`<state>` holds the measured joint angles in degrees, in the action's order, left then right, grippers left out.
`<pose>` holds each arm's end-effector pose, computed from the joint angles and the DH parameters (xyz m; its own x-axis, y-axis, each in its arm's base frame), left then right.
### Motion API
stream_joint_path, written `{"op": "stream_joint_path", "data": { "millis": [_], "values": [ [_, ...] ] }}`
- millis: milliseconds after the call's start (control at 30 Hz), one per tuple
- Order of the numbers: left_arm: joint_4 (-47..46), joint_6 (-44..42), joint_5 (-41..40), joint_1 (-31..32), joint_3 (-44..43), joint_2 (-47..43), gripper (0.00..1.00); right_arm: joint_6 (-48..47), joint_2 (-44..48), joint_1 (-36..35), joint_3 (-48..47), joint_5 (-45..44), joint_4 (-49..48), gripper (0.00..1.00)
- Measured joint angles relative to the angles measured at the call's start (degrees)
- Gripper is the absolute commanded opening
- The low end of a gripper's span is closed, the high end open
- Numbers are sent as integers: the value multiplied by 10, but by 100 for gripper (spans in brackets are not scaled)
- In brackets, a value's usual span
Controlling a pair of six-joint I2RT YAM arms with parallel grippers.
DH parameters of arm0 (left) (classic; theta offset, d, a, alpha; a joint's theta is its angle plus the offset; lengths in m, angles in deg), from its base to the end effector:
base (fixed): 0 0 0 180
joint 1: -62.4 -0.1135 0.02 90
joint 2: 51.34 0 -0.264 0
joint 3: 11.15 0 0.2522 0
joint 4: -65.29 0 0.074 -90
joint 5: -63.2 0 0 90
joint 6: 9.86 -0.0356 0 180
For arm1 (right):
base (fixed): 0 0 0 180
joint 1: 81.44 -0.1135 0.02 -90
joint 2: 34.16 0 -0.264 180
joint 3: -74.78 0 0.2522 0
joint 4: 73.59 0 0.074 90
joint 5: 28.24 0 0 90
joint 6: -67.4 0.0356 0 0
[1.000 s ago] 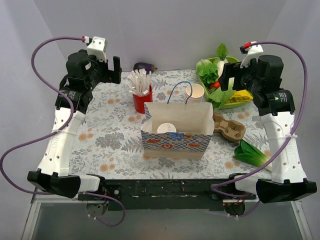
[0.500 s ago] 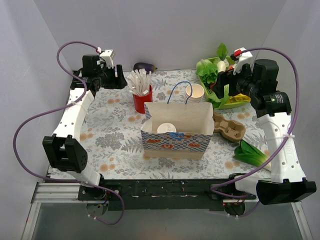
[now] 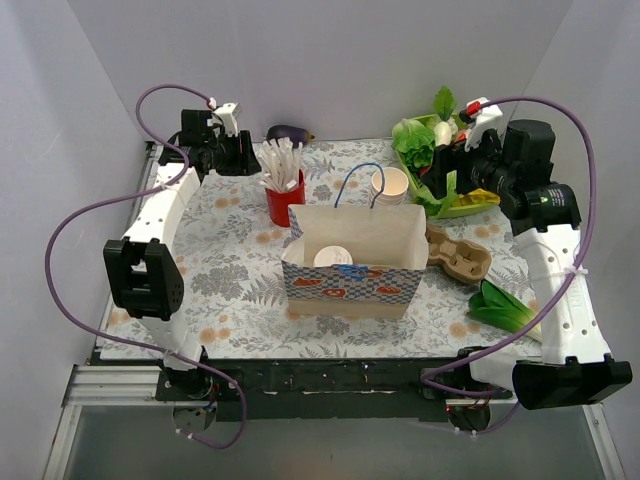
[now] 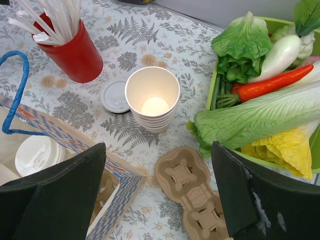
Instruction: Pack the takeout coffee
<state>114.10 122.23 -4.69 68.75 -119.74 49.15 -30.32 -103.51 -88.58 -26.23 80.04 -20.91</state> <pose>0.3949 -0.0574 0.3388 -0.7398 -0.5425 -0.3980 -0.1480 0.7082 -0.6903 0.2389 0.0412 0.4542 -0.2978 -0.1659 -0.9401 -0.4526 0.8916 -0.0139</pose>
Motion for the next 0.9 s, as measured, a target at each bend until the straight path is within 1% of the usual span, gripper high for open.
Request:
{"op": "stream_joint_path", "data": {
  "millis": [33,67,233,300,367,633,733,900],
  "values": [
    [-3,1,3,0,-4,6,32,0,0,0,0,1,0,93],
    [-6,2,5,0,-10,12,30,0,0,0,0,1,0,93],
    [-20,2,14,0,-27,39,28,1,-3,0,0,2,0,93],
    [-23,2,14,0,-29,43,16,2,-4,0,0,3,0,93],
    [-23,2,16,0,-29,43,0,3,-6,0,0,3,0,93],
    [-27,-5,21,0,-26,25,0,3,-8,0,0,8,0,93],
    [-23,-10,21,0,-10,-13,0,3,-11,0,0,12,0,92],
    [-15,-23,20,0,4,-113,0,3,-16,0,0,17,0,92]
  ]
}}
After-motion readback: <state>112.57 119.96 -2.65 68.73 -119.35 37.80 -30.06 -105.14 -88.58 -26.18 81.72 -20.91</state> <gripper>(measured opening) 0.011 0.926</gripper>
